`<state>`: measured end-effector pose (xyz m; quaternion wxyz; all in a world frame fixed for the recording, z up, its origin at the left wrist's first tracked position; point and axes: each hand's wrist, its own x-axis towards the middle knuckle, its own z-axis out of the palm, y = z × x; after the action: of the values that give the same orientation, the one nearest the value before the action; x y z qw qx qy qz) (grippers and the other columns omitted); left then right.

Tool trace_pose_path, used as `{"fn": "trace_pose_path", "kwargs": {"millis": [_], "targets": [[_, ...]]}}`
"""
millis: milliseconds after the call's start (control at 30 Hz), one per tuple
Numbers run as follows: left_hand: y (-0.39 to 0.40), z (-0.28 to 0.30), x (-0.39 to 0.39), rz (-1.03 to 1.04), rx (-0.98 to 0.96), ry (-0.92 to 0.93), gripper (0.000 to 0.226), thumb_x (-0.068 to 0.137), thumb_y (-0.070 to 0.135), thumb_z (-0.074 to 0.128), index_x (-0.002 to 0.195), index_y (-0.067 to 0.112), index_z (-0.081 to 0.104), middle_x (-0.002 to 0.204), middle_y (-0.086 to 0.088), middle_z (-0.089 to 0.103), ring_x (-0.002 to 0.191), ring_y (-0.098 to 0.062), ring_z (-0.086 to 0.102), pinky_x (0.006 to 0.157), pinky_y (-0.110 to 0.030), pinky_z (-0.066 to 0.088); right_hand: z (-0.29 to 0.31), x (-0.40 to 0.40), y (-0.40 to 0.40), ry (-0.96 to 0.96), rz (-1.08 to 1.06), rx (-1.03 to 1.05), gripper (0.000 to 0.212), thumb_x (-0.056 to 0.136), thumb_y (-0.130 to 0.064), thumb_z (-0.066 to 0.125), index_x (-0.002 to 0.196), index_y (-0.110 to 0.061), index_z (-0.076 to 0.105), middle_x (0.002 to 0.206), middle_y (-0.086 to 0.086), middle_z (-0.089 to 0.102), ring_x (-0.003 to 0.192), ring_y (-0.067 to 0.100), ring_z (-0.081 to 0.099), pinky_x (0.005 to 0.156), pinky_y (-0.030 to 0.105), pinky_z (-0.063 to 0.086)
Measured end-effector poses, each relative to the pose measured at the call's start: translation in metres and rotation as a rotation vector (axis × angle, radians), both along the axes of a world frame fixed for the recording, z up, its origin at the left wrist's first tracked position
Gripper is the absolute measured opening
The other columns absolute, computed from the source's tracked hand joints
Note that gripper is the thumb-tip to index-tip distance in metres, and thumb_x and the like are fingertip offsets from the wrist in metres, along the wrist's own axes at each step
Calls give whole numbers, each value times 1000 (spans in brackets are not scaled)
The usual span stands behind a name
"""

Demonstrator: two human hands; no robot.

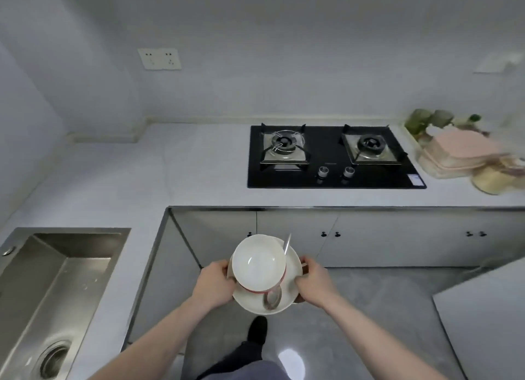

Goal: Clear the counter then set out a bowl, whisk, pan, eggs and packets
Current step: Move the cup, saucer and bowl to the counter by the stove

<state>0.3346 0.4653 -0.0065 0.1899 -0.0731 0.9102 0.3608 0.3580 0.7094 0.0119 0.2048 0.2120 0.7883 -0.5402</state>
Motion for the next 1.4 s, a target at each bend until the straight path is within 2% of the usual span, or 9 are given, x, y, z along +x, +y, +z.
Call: {"fn": "trace_pose_path", "kwargs": {"millis": [267, 433, 533, 600, 767, 933, 1100, 1267, 1400], "targets": [[95, 17, -106, -279, 24, -40, 11, 81, 26, 60, 87, 25, 70, 73, 9, 72, 76, -15, 69, 67, -29, 54, 6, -39, 79, 17, -280, 14, 39, 77, 0, 45, 109, -13, 61, 104, 7, 67, 83, 31, 72, 57, 44, 63], [153, 30, -147, -435, 41, -53, 17, 86, 22, 59, 95, 29, 72, 80, 12, 73, 73, -5, 63, 58, -15, 46, 10, -52, 121, 28, -418, 5, 32, 80, 3, 44, 106, -9, 59, 103, 10, 66, 80, 34, 72, 57, 43, 63], [192, 40, -162, -503, 66, -76, 24, 81, 29, 56, 97, 32, 73, 82, 8, 75, 76, -12, 69, 65, -27, 55, 12, -53, 152, 30, -476, 22, 32, 80, 2, 43, 104, -9, 60, 99, 10, 68, 73, 33, 74, 59, 46, 63], [216, 42, -169, -501, 97, -105, 24, 74, 32, 56, 90, 30, 74, 78, 7, 75, 77, -18, 73, 72, -40, 61, 12, -53, 172, 23, -497, 32, 33, 80, 1, 43, 106, -11, 60, 100, 9, 67, 73, 32, 74, 61, 48, 64], [289, 45, -175, -502, 167, -120, 22, 72, 23, 59, 86, 28, 76, 84, 2, 76, 81, -24, 75, 71, -45, 63, 17, -54, 240, 19, -530, 37, 33, 81, 1, 44, 108, -11, 59, 101, 11, 66, 72, 33, 74, 61, 46, 64], [371, 48, -170, -491, 197, -149, 24, 84, 9, 60, 82, 30, 72, 80, 5, 74, 64, -20, 75, 64, -34, 63, 22, -54, 318, 20, -538, 44, 34, 82, 1, 42, 110, -10, 57, 101, 11, 66, 64, 27, 71, 54, 37, 62], [450, 47, -165, -464, 219, -178, 17, 76, 17, 63, 87, 26, 73, 82, 1, 75, 62, -19, 75, 65, -34, 63, 27, -53, 400, 13, -515, 87, 35, 82, 1, 41, 111, -8, 58, 99, 9, 65, 55, 23, 67, 49, 31, 59], [519, 47, -162, -436, 221, -203, 19, 73, 22, 64, 89, 22, 74, 86, 0, 75, 63, -17, 75, 57, -23, 59, 30, -55, 468, 4, -511, 101, 34, 81, 3, 41, 107, -8, 60, 97, 8, 63, 53, 22, 67, 47, 32, 59], [555, 41, -173, -436, 203, -191, 10, 82, 18, 64, 87, 22, 72, 85, 1, 73, 62, -16, 75, 59, -28, 60, 27, -63, 505, -14, -496, 102, 34, 80, 1, 40, 106, -9, 60, 99, 9, 66, 54, 25, 68, 49, 33, 59]]}}
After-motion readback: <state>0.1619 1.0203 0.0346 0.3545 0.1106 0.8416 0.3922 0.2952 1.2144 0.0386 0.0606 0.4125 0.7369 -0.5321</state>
